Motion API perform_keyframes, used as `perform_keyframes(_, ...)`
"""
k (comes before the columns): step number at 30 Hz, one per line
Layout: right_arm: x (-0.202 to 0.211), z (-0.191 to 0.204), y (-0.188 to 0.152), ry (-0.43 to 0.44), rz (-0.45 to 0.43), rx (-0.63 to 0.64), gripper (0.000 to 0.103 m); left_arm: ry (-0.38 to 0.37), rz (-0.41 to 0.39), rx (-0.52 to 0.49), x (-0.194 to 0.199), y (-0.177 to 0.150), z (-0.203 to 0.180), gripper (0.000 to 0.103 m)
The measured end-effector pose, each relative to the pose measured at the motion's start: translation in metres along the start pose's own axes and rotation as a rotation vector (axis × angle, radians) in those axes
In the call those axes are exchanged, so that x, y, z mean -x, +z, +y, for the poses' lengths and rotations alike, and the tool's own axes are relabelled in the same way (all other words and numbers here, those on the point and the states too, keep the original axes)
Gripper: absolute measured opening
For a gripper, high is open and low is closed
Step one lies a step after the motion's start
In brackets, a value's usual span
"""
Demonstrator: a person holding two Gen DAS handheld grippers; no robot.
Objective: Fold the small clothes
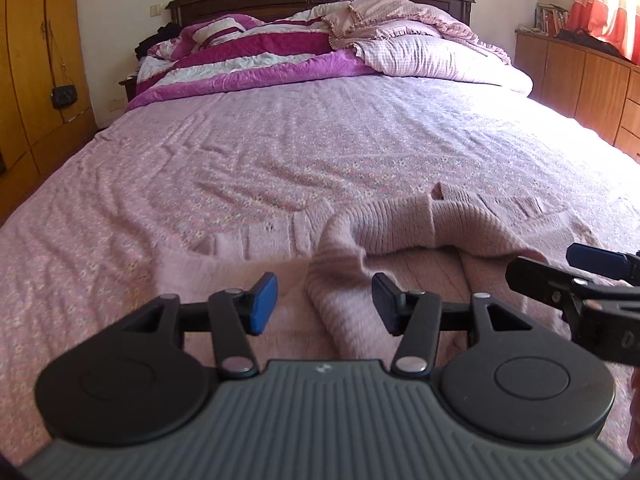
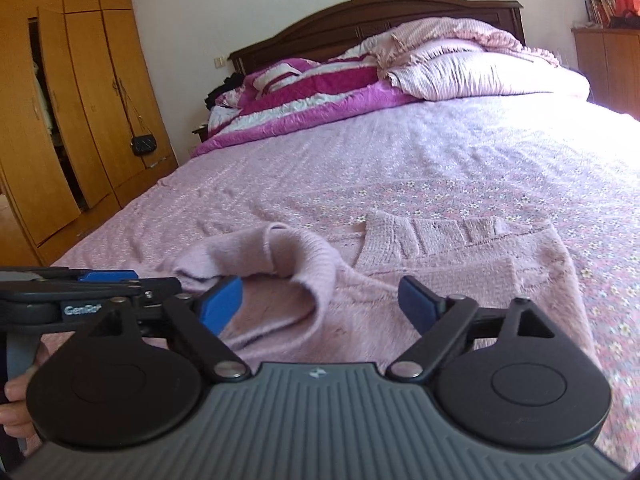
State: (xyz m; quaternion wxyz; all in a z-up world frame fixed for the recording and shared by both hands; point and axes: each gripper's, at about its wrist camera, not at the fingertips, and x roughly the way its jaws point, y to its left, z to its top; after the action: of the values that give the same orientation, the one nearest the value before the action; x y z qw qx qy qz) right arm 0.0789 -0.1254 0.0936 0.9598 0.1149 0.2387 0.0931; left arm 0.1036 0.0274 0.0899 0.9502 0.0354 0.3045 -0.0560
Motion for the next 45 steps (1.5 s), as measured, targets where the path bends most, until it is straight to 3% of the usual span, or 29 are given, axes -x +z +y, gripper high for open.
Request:
perform_keyframes(10,0.046,0.029,-0.028,0.010,0.002,0.074,0.096,0.019,0.045,0.039,0.023,-0.024,0.003,0.054)
perform_keyframes(22,0.040,0.049,-0.057,0.012,0.048,0.123,0.096,0.057,0.094,0.087,0.029,-0.049,0.018,0.054)
perform_keyframes(29,0.032,0.067,-0.075,0.003,0.050,0.256,0.096,0.075,0.092,0.082,0.032,-0.056,0.023,0.054)
perform_keyframes(32,0.033,0.077,-0.083,-0.022,0.000,0.333,0.094,0.077,0.087,0.072,0.033,-0.057,0.023,0.054)
perform_keyframes(35,0.031,0.083,-0.085,-0.034,-0.025,0.398,0.071,0.074,0.082,0.065,0.034,-0.059,0.022,0.054)
perform_keyframes(37,0.028,0.083,-0.086,-0.058,-0.017,0.410,0.040,0.066,0.078,0.062,0.036,-0.058,0.021,0.054)
perform_keyframes(40,0.027,0.077,-0.080,-0.070,-0.023,0.370,0.013,0.051,0.069,0.059,0.038,-0.058,0.020,0.054)
perform_keyframes(44,0.034,0.067,-0.066,-0.093,-0.057,0.311,0.010,-0.008,0.037,0.027,0.042,-0.057,0.012,0.055)
perform_keyframes(45,0.037,0.064,-0.061,-0.101,-0.069,0.305,0.010,-0.031,0.034,0.011,0.042,-0.057,0.009,0.060)
